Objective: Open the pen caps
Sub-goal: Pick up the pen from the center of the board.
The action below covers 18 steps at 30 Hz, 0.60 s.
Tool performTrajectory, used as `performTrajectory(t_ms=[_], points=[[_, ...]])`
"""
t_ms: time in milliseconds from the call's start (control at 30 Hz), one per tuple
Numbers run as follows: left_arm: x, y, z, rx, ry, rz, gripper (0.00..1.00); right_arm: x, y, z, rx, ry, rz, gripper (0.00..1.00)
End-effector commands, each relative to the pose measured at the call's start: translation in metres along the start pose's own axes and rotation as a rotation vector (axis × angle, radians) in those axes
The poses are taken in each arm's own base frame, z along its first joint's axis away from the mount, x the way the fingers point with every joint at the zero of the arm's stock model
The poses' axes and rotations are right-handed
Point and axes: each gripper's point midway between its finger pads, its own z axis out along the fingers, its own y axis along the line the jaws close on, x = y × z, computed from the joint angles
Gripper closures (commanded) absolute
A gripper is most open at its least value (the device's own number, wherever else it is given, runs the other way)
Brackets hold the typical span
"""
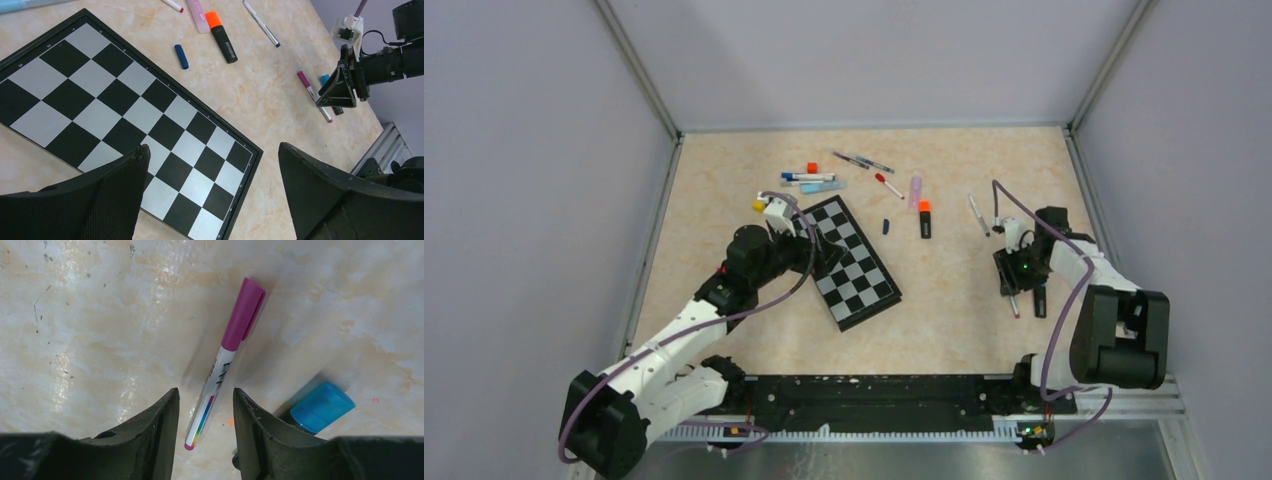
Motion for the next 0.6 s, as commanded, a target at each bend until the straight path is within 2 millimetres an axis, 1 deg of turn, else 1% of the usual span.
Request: performTrajectory(t_ms=[0, 133, 333, 567], points=[[-0.012, -0.009, 0.001, 0.042, -0.051, -0.001, 0.01, -0.004, -0.005, 0.003, 0.009, -0.008, 0.008, 0.58], [-0.013, -0.011, 0.001, 0.051, -0.055, -0.014, 0.01, -0.004, -0.006, 0.005, 0.007, -0.001, 0.016, 0.61], [-0.016, -0.019, 0.003, 0.09, -0.06, -0.043, 0.01, -0.003, -0.008, 0.009, 0.008, 0.014, 0.022, 0.67], [-0.018, -0.025, 0.004, 0.124, -0.067, -0.077, 0.01, 0.001, -0.005, 0.013, -0.007, 0.024, 0.035, 0.82]])
